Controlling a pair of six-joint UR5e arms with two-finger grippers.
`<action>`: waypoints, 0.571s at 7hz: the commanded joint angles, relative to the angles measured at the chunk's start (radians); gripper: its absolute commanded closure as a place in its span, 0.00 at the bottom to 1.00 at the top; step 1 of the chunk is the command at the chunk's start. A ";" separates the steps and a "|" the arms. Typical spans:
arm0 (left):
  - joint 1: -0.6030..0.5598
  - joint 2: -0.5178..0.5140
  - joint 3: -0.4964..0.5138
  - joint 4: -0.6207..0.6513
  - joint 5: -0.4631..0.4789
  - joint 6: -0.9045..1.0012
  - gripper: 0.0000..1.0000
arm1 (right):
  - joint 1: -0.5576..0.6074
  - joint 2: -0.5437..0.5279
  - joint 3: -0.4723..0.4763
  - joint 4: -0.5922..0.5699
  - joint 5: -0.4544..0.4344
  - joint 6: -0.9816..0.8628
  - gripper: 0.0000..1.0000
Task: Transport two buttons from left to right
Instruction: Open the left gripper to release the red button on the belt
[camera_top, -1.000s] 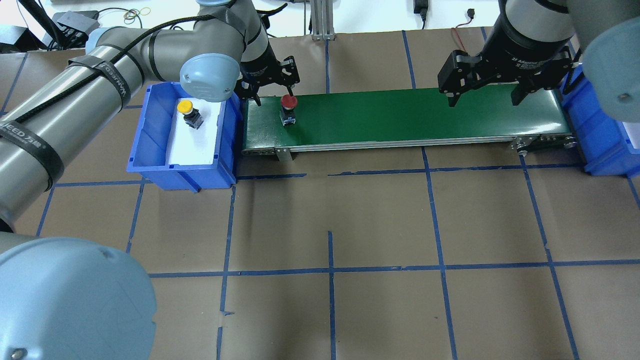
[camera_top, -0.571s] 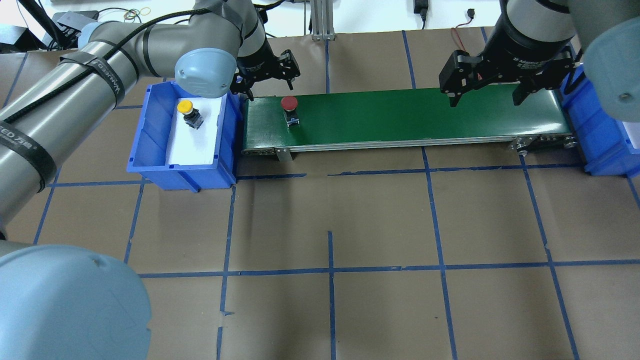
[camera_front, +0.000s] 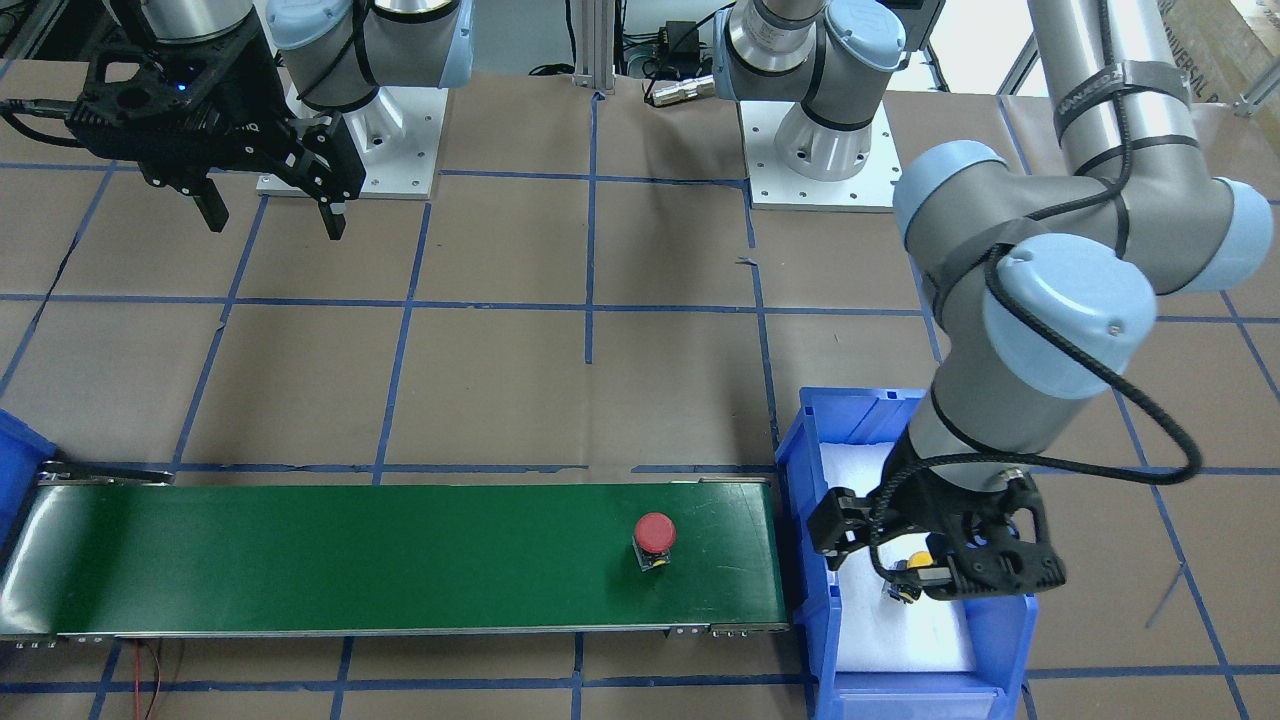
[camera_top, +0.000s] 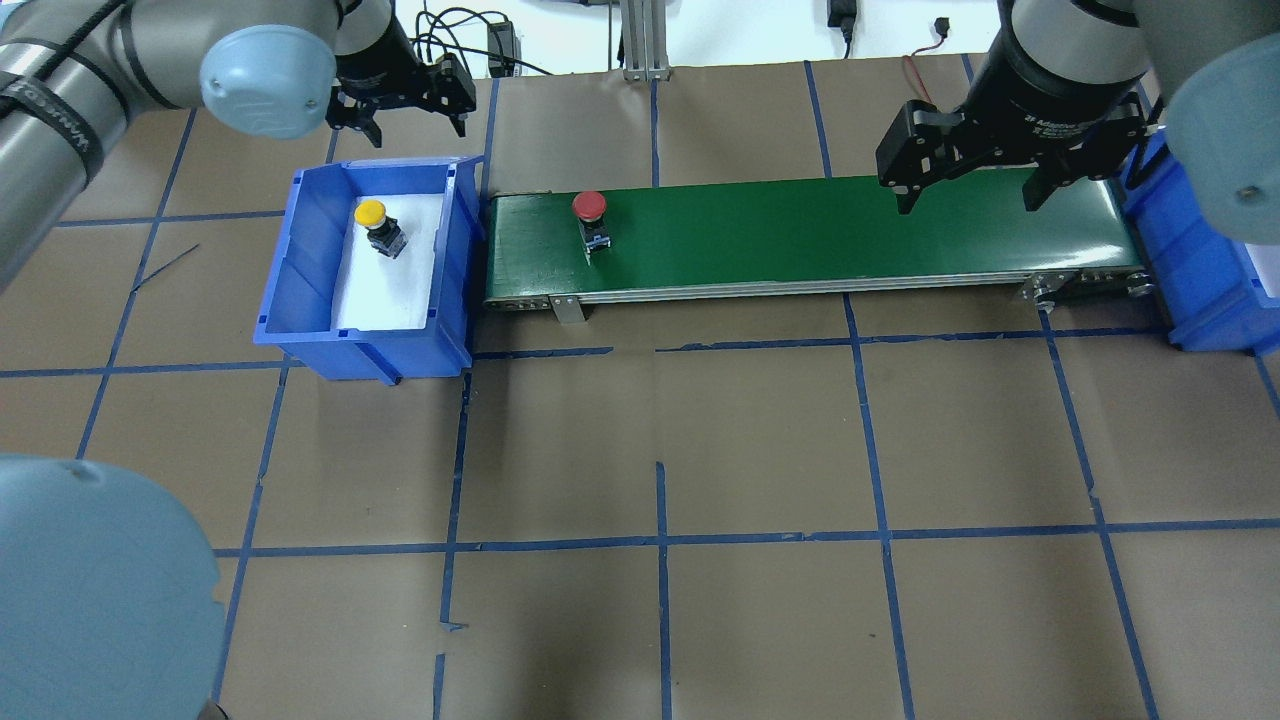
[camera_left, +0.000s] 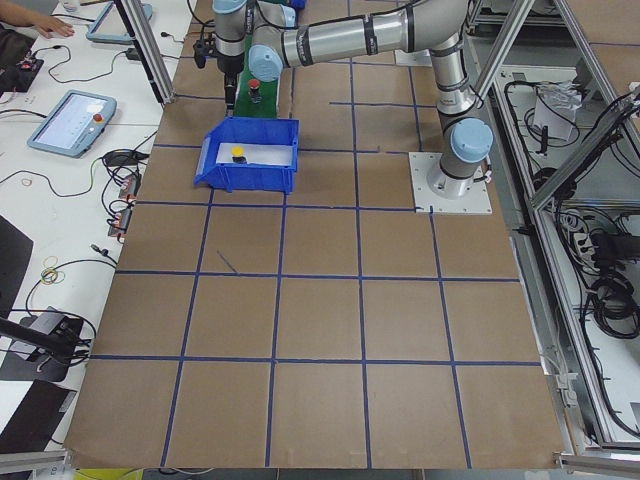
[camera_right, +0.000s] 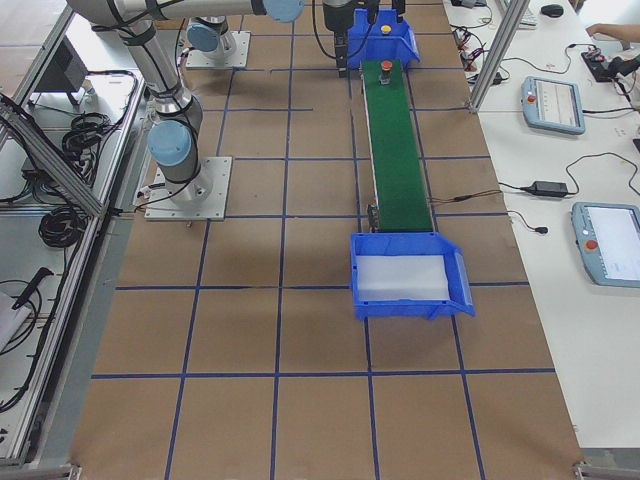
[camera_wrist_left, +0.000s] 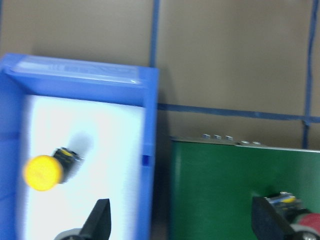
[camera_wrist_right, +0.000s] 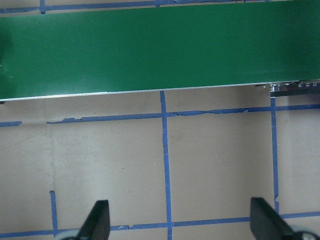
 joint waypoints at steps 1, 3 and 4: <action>0.060 -0.002 -0.019 -0.006 0.001 0.114 0.00 | -0.005 0.000 0.000 0.000 -0.003 -0.001 0.00; 0.080 -0.045 -0.027 -0.005 -0.005 0.147 0.00 | -0.005 0.000 0.000 0.000 -0.006 -0.001 0.00; 0.091 -0.050 -0.032 -0.003 -0.005 0.159 0.00 | -0.003 0.000 0.000 0.000 -0.005 -0.001 0.00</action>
